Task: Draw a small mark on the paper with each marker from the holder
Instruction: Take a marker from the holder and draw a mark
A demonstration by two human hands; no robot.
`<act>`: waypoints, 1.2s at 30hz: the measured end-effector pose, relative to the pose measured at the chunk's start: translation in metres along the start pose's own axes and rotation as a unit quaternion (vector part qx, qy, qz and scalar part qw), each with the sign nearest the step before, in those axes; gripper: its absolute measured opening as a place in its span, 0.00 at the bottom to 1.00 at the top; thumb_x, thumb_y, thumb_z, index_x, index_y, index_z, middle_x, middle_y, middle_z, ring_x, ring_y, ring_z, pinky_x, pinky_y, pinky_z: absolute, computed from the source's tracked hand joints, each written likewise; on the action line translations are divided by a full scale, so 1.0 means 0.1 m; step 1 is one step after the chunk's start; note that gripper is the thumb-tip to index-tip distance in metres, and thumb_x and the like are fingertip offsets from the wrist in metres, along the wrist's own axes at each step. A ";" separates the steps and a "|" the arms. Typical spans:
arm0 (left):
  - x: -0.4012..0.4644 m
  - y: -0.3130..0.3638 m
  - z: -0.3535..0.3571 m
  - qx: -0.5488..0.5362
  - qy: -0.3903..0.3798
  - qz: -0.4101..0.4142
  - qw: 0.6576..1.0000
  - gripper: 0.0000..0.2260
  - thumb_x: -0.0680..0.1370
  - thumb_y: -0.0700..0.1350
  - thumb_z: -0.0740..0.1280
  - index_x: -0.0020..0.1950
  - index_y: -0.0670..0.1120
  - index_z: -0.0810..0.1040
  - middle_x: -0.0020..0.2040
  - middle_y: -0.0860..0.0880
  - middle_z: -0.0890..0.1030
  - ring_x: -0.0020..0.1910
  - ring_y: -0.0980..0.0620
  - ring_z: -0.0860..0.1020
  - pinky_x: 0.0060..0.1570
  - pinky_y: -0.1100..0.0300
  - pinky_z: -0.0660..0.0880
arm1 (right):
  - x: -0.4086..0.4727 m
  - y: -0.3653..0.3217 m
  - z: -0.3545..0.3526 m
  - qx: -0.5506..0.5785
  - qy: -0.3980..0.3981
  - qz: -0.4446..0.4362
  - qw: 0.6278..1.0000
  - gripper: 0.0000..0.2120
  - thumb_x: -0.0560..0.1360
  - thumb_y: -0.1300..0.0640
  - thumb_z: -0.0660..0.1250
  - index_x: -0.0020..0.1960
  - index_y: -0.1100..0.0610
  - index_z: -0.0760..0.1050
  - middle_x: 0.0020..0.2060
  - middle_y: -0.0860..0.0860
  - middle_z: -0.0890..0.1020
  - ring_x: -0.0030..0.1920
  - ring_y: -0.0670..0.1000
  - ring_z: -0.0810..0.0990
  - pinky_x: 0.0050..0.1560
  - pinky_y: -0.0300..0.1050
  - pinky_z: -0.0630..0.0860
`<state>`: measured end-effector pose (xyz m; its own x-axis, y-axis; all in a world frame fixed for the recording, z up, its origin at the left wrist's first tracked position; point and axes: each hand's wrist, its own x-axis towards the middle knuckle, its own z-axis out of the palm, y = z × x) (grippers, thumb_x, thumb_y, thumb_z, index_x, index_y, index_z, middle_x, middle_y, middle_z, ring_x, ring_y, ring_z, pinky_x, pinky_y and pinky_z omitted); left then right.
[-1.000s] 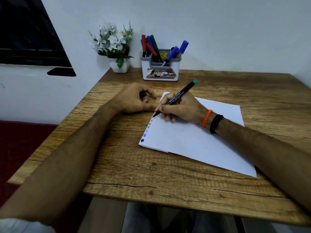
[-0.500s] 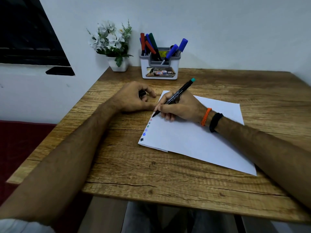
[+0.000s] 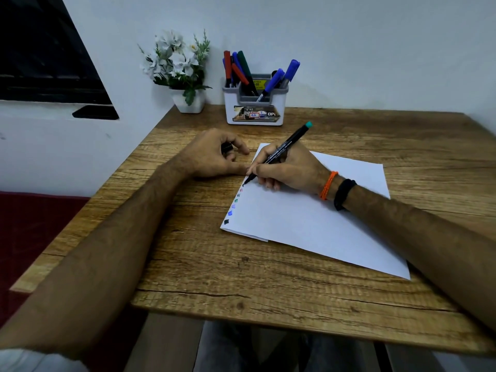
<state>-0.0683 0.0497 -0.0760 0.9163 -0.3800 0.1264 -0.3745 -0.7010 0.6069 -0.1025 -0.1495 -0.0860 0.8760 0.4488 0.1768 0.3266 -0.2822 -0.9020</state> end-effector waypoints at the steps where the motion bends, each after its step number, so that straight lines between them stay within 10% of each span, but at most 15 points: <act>1: 0.00 0.00 0.00 0.001 -0.001 -0.001 1.000 0.16 0.67 0.52 0.78 0.51 0.51 0.82 0.31 0.54 0.76 0.27 0.61 0.70 0.36 0.62 0.70 | 0.00 0.00 -0.01 0.001 0.002 0.000 1.000 0.04 0.75 0.68 0.68 0.45 0.68 0.81 0.29 0.53 0.81 0.26 0.47 0.79 0.27 0.38 0.75; 36: 0.01 -0.01 0.00 0.005 -0.004 -0.004 1.000 0.15 0.67 0.52 0.78 0.51 0.51 0.82 0.31 0.53 0.77 0.28 0.61 0.71 0.36 0.63 0.70 | 0.02 0.04 -0.04 0.059 0.023 -0.011 0.998 0.08 0.75 0.69 0.66 0.41 0.62 0.81 0.27 0.51 0.81 0.24 0.44 0.76 0.24 0.35 0.70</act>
<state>-0.0672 0.0502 -0.0764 0.9184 -0.3784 0.1155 -0.3682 -0.7106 0.5996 -0.0977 -0.1527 -0.0881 0.8851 0.4144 0.2120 0.3038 -0.1693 -0.9376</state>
